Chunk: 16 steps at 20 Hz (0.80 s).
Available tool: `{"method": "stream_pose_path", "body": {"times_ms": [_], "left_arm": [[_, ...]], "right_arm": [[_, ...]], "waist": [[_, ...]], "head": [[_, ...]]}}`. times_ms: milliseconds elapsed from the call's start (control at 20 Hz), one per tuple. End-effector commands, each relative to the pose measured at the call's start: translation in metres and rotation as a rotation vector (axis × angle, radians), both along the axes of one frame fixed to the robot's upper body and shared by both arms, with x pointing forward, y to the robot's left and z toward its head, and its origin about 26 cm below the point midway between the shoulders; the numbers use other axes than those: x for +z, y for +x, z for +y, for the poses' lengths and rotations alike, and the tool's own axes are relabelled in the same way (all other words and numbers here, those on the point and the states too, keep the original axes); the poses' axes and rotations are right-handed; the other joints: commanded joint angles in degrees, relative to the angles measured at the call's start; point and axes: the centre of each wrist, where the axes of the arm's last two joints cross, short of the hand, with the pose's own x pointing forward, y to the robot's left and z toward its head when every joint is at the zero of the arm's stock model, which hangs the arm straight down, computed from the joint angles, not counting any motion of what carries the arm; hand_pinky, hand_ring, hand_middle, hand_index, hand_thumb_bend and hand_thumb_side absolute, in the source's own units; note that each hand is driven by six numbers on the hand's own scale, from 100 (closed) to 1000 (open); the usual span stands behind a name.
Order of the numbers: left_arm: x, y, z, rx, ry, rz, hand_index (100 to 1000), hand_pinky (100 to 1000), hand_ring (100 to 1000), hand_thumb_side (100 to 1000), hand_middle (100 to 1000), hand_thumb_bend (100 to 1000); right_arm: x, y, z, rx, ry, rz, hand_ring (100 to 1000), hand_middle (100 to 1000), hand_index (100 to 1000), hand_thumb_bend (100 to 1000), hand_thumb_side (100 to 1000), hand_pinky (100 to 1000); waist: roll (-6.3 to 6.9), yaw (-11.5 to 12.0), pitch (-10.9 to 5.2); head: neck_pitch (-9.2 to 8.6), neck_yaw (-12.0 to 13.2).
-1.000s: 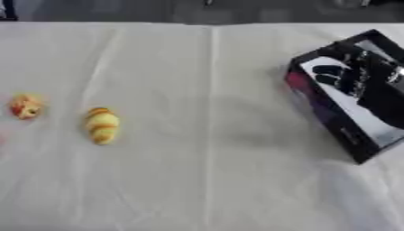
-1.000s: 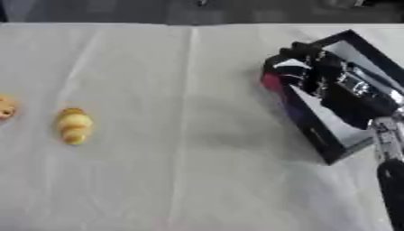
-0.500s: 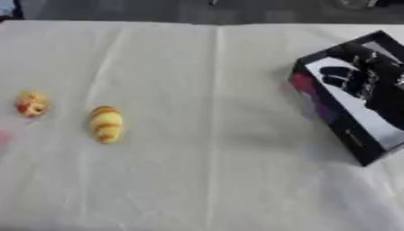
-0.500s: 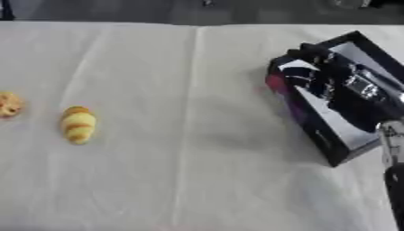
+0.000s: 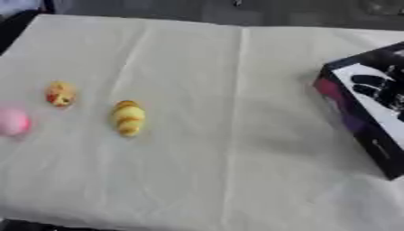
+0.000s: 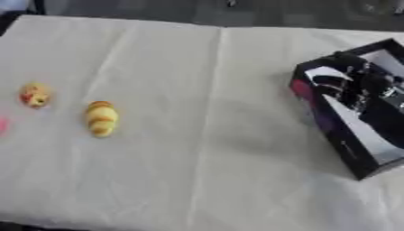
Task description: Pick up the objects with one hand, pass them to the other hand, and then place them into the box on the other side of the table.
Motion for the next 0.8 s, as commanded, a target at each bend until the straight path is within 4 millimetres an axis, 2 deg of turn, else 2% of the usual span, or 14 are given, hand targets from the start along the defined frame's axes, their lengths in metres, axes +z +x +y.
{"method": "stream_pose_path", "body": {"times_ms": [50, 200, 400, 800], "left_arm": [[0.025, -0.004, 0.029, -0.005, 0.146, 0.084, 786, 749, 856, 532, 754, 628], [0.036, -0.006, 0.046, -0.044, 0.247, 0.207, 807, 773, 866, 536, 769, 645], [0.047, -0.006, 0.061, -0.089, 0.345, 0.359, 822, 798, 874, 493, 781, 675], [0.058, -0.005, 0.087, -0.166, 0.439, 0.656, 831, 848, 886, 312, 793, 758]], "right_arm": [[0.011, -0.002, -0.005, -0.011, -0.037, -0.018, 947, 1000, 1000, 100, 549, 1000], [0.011, -0.003, -0.006, -0.014, -0.047, -0.020, 947, 1000, 1000, 100, 547, 1000], [0.011, -0.004, -0.005, -0.011, -0.056, -0.027, 947, 1000, 1000, 100, 546, 1000], [0.011, -0.005, -0.004, -0.007, -0.068, -0.042, 947, 1000, 1000, 100, 544, 1000]], "waist": [[0.81, 0.1, -1.45], [1.06, 0.1, -1.30], [1.14, 0.1, -1.20], [1.04, 0.0, -0.67]], "head": [[-0.08, 1.2], [-0.08, 2.4], [-0.08, 2.9], [-0.08, 2.3]]}}
